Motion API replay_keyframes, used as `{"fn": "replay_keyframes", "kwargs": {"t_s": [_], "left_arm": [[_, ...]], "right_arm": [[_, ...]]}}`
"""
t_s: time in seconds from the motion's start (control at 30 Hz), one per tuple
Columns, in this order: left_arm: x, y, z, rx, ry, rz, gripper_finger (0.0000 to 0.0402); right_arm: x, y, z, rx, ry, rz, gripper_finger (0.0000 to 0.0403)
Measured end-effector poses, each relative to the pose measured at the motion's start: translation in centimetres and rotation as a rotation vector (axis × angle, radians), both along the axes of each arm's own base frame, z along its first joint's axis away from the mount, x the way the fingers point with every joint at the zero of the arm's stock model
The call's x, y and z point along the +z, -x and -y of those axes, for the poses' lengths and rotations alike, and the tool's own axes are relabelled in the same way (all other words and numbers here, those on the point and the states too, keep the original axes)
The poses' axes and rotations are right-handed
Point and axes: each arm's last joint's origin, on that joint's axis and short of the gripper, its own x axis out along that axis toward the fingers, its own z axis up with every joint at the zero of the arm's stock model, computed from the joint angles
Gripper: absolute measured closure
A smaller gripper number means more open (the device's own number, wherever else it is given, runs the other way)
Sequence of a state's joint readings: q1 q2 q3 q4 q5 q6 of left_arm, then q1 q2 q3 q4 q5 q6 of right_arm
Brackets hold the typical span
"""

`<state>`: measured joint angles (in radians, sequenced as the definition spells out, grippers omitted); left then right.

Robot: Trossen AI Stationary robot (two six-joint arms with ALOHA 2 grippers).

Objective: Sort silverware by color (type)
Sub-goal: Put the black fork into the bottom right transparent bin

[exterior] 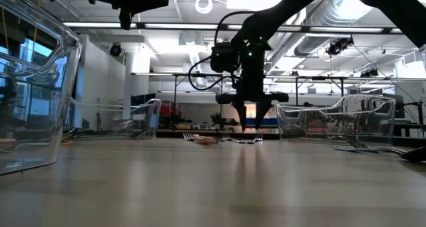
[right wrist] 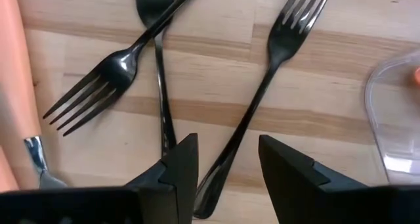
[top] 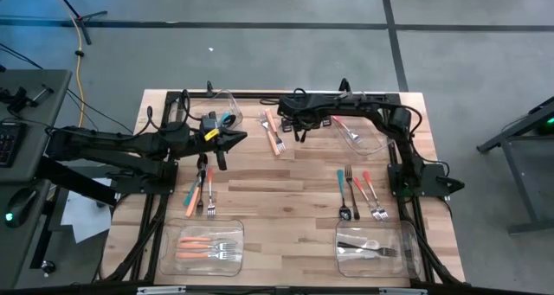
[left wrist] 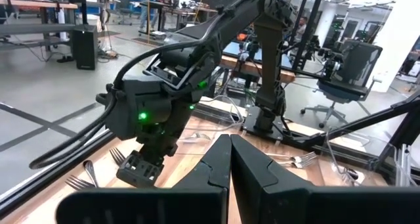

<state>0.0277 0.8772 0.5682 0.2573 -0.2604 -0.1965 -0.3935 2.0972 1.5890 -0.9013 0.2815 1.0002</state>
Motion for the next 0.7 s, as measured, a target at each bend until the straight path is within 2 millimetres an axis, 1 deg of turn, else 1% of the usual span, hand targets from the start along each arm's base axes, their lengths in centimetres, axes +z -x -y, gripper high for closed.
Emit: {"fn": "replay_keyframes", "kwargs": {"t_s": [0.17,0.27,0.37,0.47,0.7], "left_arm": [[0.0,0.0,0.0,-0.001,-0.016,-0.004,0.0401],[0.0,0.0,0.0,-0.001,-0.017,-0.004,0.0401],[0.0,0.0,0.0,-0.001,-0.017,-0.004,0.0401],[0.0,0.0,0.0,-0.001,-0.017,-0.004,0.0401],[0.0,0.0,0.0,0.000,-0.017,-0.004,0.0401]], "right_arm": [[0.0,-0.3,-0.7,-0.004,0.017,-0.002,0.0258],[0.0,-0.1,-1.2,0.005,0.033,-0.047,0.0259],[-0.1,0.2,-1.5,0.017,0.026,-0.088,0.0269],[-0.1,0.2,-1.9,0.028,0.021,-0.105,0.0292],[0.0,-0.2,-2.7,0.079,0.052,-0.123,0.0370]]}}
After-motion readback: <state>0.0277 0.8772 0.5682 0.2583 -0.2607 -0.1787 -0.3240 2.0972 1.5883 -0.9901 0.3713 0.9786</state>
